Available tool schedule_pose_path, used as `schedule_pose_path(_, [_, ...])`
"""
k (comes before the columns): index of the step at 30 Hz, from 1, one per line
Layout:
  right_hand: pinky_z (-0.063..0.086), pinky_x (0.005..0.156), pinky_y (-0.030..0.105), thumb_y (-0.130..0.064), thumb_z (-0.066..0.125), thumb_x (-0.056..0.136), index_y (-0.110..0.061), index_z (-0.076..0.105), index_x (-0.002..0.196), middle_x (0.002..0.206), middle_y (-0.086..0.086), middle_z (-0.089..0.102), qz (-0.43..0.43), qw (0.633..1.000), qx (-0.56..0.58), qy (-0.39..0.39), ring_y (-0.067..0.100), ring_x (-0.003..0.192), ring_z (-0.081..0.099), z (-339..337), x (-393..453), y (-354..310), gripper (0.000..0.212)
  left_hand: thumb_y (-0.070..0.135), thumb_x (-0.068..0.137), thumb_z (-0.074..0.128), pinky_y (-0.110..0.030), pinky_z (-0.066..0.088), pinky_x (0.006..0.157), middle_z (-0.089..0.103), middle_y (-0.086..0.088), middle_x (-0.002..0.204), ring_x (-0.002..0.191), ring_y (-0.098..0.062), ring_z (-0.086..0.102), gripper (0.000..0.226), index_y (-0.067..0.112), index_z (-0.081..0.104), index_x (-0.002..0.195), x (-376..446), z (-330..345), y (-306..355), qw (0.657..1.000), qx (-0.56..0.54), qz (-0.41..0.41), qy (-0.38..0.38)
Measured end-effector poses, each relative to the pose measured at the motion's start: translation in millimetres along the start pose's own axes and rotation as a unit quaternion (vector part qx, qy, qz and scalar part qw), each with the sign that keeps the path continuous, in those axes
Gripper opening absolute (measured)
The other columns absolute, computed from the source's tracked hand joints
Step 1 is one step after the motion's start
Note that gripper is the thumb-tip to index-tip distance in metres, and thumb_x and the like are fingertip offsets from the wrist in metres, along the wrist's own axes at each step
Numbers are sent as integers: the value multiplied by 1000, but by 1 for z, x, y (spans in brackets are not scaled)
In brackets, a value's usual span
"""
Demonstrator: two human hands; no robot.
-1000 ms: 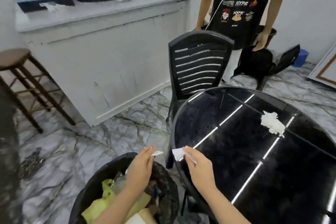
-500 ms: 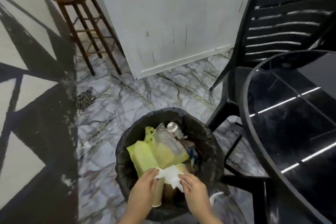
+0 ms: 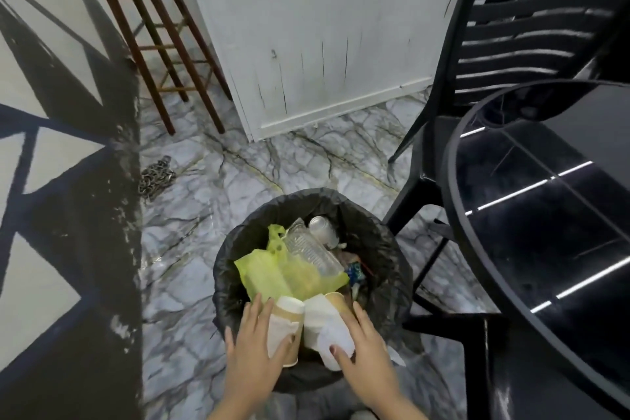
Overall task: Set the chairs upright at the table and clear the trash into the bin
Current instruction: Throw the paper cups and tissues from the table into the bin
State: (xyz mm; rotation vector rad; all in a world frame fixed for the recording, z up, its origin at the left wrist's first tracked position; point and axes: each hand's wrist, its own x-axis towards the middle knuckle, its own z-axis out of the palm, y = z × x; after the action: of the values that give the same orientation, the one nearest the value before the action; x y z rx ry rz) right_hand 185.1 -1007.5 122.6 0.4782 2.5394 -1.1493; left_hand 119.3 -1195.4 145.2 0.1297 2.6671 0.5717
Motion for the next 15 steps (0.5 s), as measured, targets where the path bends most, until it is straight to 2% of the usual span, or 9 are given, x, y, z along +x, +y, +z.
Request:
schedule_pose_path(2, [24, 110, 26, -53, 47, 86, -32, 27, 142, 146, -23, 4, -10, 1000, 24, 18, 11, 141, 17, -25, -10, -14, 63, 77, 61, 8, -51, 5, 116, -2, 13, 158, 145, -10, 2, 93, 37, 12, 145, -5, -19, 10, 1000, 15, 5, -6])
schedule_pose_path(4, [26, 106, 21, -84, 28, 64, -33, 30, 140, 143, -26, 7, -7, 998, 38, 42, 7, 139, 21, -53, -20, -30, 91, 77, 57, 6, -49, 7, 116, -4, 12, 158, 145, -10, 2, 96, 39, 12, 145, -8, -40, 25, 999, 28, 7, -14])
schedule_pose_path(5, [25, 107, 20, -91, 14, 51, -34, 30, 140, 141, -28, 8, -10, 997, 41, 58, 5, 139, 21, -67, -23, -35, 107, 77, 55, 6, -49, 8, 116, -4, 12, 158, 145, -10, 3, 97, 39, 12, 144, -8, -51, 34, 999, 30, 9, -14])
schedule_pose_path(6, [23, 108, 20, -92, 8, 47, -35, 31, 139, 140, -29, 8, -21, 996, 39, 76, 3, 138, 21, -82, -26, -42, 112, 77, 55, 8, -48, 9, 116, -5, 12, 158, 145, -10, 4, 97, 40, 12, 144, -7, -61, 45, 999, 36, 16, -15])
schedule_pose_path(9, [18, 109, 17, -75, 34, 74, -34, 31, 140, 139, -30, 10, -51, 991, 25, 120, -1, 137, 20, -129, -36, -67, 77, 72, 76, 32, -47, 9, 117, -5, 13, 158, 145, -10, 3, 77, 41, 12, 143, 0, -92, 82, 997, 56, 61, -12])
schedule_pose_path(10, [18, 111, 17, -73, 34, 75, -35, 31, 140, 139, -30, 11, -50, 990, 27, 133, -1, 137, 20, -145, -39, -75, 75, 64, 83, 40, -46, 8, 118, -5, 14, 157, 145, -10, 2, 71, 41, 11, 143, 3, -102, 96, 995, 56, 78, -8])
schedule_pose_path(12, [21, 113, 21, -85, 17, 60, -36, 31, 140, 139, -31, 13, -45, 984, 37, 167, -1, 137, 20, -177, -44, -86, 95, 57, 87, 43, -46, 6, 118, -4, 15, 157, 145, -10, 2, 67, 40, 12, 144, 10, -122, 126, 992, 48, 113, 2])
schedule_pose_path(13, [22, 114, 22, -85, 16, 58, -35, 32, 140, 139, -31, 13, -45, 981, 36, 185, -1, 137, 20, -191, -47, -90, 97, 57, 88, 43, -46, 6, 118, -3, 15, 157, 145, -10, 2, 65, 40, 13, 144, 14, -132, 141, 990, 41, 134, 7])
schedule_pose_path(15, [22, 114, 23, -80, 24, 67, -34, 32, 140, 139, -30, 15, -41, 972, 32, 229, -1, 138, 18, -219, -55, -94, 87, 56, 88, 42, -47, 8, 118, -1, 15, 157, 145, -11, 4, 64, 40, 15, 144, 18, -148, 171, 984, 25, 175, 14])
